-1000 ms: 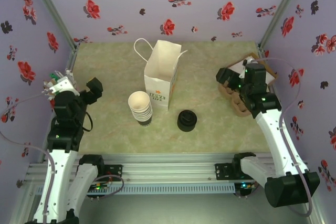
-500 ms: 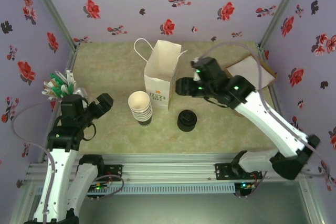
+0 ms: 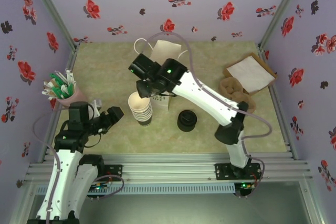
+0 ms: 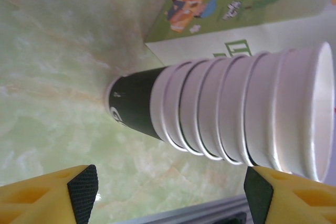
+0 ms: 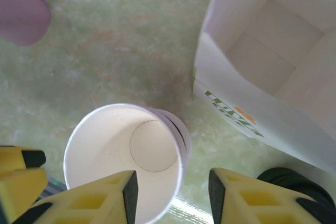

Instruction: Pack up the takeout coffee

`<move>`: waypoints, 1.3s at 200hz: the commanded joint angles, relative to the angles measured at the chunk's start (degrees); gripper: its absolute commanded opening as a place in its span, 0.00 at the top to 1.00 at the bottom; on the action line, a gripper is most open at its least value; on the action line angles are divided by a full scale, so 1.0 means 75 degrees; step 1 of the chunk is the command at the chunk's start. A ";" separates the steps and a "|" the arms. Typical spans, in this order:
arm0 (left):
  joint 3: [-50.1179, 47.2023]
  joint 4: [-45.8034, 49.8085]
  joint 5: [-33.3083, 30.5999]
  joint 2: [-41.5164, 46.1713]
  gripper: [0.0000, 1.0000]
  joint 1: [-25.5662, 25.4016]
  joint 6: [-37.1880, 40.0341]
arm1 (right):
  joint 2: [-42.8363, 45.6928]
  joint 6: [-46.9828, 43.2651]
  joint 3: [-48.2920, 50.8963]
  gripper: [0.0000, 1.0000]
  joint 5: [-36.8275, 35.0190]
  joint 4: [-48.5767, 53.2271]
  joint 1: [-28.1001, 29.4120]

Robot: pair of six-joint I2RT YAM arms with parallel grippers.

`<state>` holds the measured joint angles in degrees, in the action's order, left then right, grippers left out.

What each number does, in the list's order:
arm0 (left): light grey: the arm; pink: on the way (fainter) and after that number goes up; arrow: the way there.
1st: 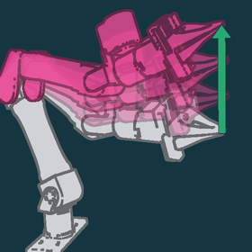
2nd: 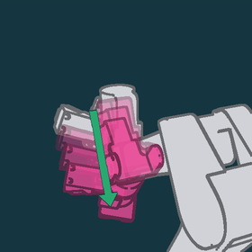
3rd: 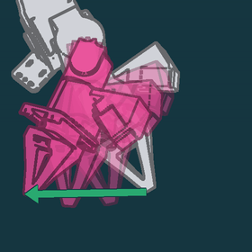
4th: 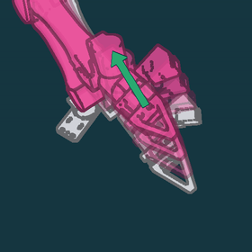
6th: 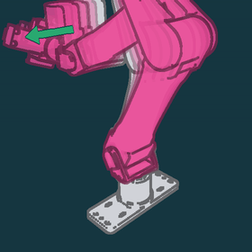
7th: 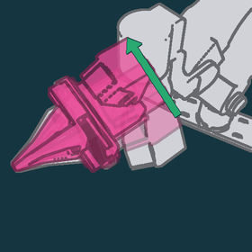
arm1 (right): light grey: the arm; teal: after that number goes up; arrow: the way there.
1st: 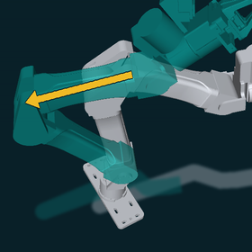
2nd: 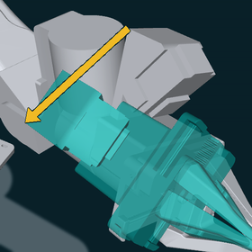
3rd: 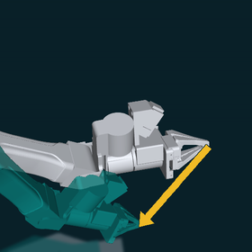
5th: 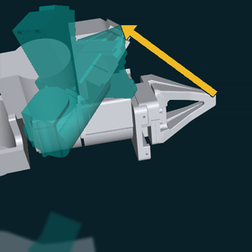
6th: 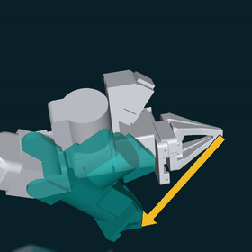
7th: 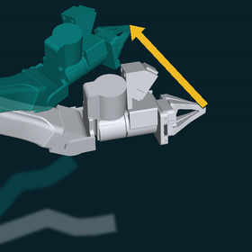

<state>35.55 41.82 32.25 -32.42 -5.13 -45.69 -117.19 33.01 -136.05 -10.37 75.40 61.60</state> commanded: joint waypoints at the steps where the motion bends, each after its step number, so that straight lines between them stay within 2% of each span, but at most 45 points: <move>1: -0.0145 -0.0301 0.0831 -0.0027 0.23 0.0027 -0.0105 | -0.0409 -0.0076 -0.0772 0.61 -0.0294 0.1164 0.0089; 60: -0.0156 -0.0350 0.0989 -0.0051 0.24 0.0027 0.0021 | -0.0714 0.0002 -0.0793 0.68 -0.0295 0.1197 0.0106; 127: -0.0113 -0.0419 0.1114 -0.0296 0.25 0.0027 0.0217 | -0.0952 -0.0043 -0.0761 0.72 -0.0068 0.0969 0.0108; 171: -0.0077 -0.0495 0.1148 -0.0475 0.27 0.0027 0.0312 | -0.1031 -0.0050 -0.0749 0.79 0.0000 0.0959 0.0107; 238: -0.0017 -0.0559 0.1271 -0.0552 0.27 0.0027 0.0420 | -0.1155 -0.0033 -0.0763 0.78 0.0094 0.0888 0.0107; 260: -0.0009 -0.0666 0.1383 -0.0538 0.27 0.0027 0.0396 | -0.1180 -0.0024 -0.0804 0.84 0.0119 0.0885 0.0107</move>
<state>34.37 38.52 40.38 -36.69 -5.13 -44.40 -124.81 33.04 -140.25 -10.02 82.17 61.93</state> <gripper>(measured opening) 0.736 0.189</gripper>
